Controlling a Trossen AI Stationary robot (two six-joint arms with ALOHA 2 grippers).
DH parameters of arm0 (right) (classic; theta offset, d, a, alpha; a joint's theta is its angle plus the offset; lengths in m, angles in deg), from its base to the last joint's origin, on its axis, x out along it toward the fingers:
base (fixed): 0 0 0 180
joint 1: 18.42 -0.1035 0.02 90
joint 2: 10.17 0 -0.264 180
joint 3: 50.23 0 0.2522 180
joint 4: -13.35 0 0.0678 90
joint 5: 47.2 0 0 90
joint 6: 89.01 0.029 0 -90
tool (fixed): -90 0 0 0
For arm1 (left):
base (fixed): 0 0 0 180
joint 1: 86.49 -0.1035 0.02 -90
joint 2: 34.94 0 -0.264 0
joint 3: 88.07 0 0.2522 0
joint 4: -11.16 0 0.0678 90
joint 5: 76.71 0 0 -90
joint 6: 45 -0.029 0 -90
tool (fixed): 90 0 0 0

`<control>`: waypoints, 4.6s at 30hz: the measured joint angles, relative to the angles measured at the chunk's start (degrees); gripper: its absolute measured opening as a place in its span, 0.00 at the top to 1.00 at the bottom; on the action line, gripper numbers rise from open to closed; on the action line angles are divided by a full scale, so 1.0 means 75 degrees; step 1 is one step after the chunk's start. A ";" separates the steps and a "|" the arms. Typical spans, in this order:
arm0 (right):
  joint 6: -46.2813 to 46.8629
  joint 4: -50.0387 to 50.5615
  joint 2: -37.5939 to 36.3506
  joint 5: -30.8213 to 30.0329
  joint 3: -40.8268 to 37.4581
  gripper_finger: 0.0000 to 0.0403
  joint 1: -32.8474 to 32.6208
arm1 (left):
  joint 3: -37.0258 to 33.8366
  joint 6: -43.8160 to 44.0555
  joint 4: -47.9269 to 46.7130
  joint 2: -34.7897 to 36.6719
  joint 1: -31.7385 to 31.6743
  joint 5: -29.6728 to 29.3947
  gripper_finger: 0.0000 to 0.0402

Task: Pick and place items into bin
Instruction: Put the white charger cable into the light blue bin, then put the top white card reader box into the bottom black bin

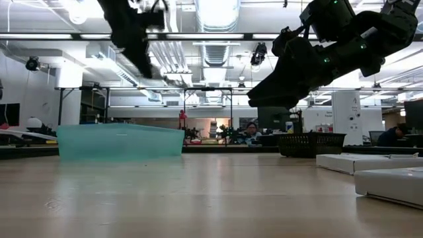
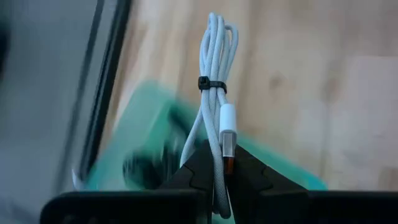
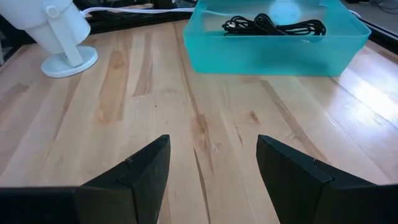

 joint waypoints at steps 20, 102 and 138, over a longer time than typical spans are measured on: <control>-0.0061 -0.0027 0.0000 -0.0003 0.0000 0.44 0.0000 | 0.0012 0.1028 -0.0866 -0.1771 -0.2116 0.0094 0.91; 0.5372 0.9432 0.0103 -0.0610 0.3273 0.44 -0.4223 | -0.4412 -0.0953 0.6591 0.4000 -0.1874 0.4666 0.48; 0.4099 0.9817 0.1652 0.0348 0.3541 0.90 -0.4173 | -0.4412 -0.0976 0.7098 0.3717 -0.1877 0.4666 0.48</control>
